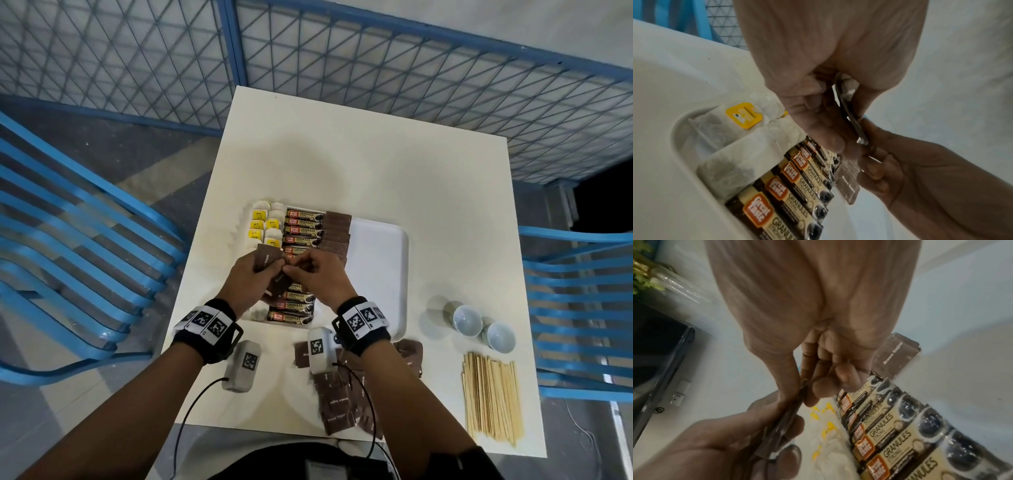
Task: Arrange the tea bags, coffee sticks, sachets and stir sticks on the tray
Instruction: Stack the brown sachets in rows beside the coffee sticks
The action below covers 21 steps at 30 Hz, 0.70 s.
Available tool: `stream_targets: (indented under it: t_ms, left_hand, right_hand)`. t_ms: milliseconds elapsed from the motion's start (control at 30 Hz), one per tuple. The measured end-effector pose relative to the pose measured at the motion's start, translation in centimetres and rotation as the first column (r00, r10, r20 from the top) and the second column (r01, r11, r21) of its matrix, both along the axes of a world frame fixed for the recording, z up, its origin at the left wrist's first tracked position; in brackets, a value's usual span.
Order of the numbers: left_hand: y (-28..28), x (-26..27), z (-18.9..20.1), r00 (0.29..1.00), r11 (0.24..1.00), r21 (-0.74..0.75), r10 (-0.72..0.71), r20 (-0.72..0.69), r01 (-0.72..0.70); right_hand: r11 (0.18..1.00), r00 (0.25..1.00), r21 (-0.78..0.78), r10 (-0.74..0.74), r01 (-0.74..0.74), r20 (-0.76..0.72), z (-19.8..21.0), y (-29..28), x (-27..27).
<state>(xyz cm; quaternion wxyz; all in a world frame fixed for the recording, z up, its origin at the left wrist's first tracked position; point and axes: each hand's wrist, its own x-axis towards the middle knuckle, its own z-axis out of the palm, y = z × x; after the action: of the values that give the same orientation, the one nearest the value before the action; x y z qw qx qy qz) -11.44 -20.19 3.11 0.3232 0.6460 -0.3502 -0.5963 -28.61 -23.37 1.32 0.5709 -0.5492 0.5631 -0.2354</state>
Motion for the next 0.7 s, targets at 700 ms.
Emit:
stream_targets:
  t_ms: [700]
  left_hand:
    - [0.1, 0.49, -0.28, 0.999, 1.0, -0.021, -0.017, 0.031, 0.017]
  right_hand:
    - [0.977, 0.974, 0.022, -0.212, 0.211, 0.075, -0.55, 0.05, -0.55]
